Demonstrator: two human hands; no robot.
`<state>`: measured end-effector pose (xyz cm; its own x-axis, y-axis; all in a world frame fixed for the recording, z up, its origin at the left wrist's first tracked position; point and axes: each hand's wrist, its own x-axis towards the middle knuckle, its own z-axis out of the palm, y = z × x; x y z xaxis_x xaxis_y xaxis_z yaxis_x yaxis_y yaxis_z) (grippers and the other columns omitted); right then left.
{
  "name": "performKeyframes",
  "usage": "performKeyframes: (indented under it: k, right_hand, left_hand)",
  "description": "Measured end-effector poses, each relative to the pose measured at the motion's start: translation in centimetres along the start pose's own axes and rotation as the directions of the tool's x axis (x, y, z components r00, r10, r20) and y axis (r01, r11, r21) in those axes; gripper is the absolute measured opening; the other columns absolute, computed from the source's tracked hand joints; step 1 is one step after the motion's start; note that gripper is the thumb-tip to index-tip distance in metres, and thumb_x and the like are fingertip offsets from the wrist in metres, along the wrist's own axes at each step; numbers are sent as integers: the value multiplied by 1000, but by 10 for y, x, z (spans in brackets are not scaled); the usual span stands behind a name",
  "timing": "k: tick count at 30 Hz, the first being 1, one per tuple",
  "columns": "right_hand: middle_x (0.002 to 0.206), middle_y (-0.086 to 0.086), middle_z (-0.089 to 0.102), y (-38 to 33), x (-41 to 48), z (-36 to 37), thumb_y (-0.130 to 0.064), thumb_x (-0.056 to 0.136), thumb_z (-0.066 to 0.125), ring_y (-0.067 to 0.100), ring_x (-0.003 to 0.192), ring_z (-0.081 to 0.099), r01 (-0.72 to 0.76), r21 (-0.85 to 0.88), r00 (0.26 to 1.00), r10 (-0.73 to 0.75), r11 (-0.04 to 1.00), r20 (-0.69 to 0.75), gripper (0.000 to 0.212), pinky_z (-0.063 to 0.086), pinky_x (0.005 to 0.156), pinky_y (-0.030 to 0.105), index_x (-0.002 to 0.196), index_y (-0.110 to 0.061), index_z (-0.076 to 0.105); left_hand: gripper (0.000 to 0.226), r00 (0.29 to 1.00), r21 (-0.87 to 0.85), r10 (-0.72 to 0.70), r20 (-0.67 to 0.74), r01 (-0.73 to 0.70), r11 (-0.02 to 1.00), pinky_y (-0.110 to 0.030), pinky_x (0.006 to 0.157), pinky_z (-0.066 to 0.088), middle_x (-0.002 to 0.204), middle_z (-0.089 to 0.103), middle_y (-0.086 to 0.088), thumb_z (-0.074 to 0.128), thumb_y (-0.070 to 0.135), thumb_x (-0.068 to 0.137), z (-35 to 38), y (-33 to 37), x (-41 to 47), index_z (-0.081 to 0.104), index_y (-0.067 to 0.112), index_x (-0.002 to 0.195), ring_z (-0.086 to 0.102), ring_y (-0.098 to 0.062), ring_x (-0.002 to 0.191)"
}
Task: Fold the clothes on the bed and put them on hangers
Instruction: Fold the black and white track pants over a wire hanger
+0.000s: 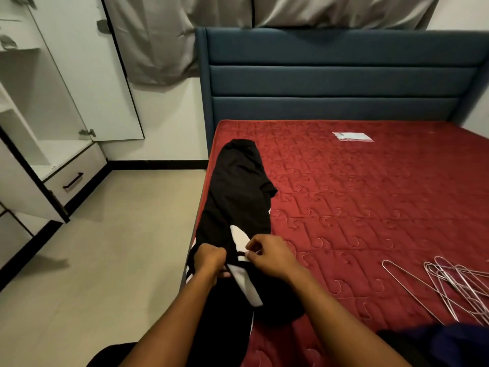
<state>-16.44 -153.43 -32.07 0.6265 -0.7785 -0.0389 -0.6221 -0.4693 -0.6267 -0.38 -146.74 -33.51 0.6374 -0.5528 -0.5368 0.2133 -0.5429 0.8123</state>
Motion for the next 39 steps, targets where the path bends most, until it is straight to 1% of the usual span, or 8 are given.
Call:
performKeyframes:
  k: [6,14,21,25,27,30,33,39]
  right_hand:
    - [138,-2,56,23,-24,22,-80,49,84,23,124,56,-141,-191,929,196,971,313,118,49,101,35,143,-22,43]
    - [103,6,73,4,57,-40,-31,81,60,32,99,68,28,-455,983,57,890,172,19,47,70,31,94,-24,72]
    - [66,21,71,2,170,-114,3,88,31,28,48,67,-126,427,966,208,895,-151,31,50,42,27,103,-8,55]
    - [68,22,71,28,257,-117,0,99,30,29,53,69,-208,624,952,303,753,-49,28,57,46,30,104,-4,58]
    - [70,20,70,43,303,-116,-1,100,30,26,53,67,-264,624,944,329,735,12,33,57,47,29,100,-1,62]
    - [69,21,69,56,377,-126,-1,98,35,29,55,66,-256,617,940,340,744,-19,34,55,46,28,100,4,68]
    - [78,22,71,61,461,-144,2,94,38,32,63,67,-96,662,913,330,743,-239,35,56,48,31,109,1,70]
    - [130,3,67,107,516,-128,-7,91,59,21,121,64,-94,514,890,304,853,-341,95,53,101,40,163,-36,5]
  left_hand:
    - [45,999,-157,-13,-39,7,988,-37,44,56,117,61,-27,35,3,97,-10,-5,6,42,5,141,68,-38,65]
    - [16,970,253,234,-72,-209,945,-47,63,64,82,73,-17,50,12,89,-22,23,30,64,5,92,72,-31,54]
    - [75,714,614,617,330,-659,435,-40,104,49,137,60,-12,65,30,74,-5,100,137,46,16,145,57,-32,126]
    - [133,693,754,397,602,-657,3,-49,113,39,153,45,-6,55,100,50,25,132,228,31,24,157,43,-32,139]
    - [101,701,756,303,646,-641,-130,-44,105,45,137,56,-2,58,91,62,34,145,264,54,29,142,52,-28,127]
    - [13,647,628,411,642,-751,201,-31,77,56,93,77,0,67,29,91,43,177,307,77,21,94,72,-17,86]
    - [25,733,370,411,541,-647,667,-28,53,50,74,76,-10,55,17,105,44,209,332,69,8,86,67,-29,61]
    - [83,841,291,244,483,-417,861,-37,103,47,117,64,8,40,85,84,43,215,352,68,19,125,61,-17,112]
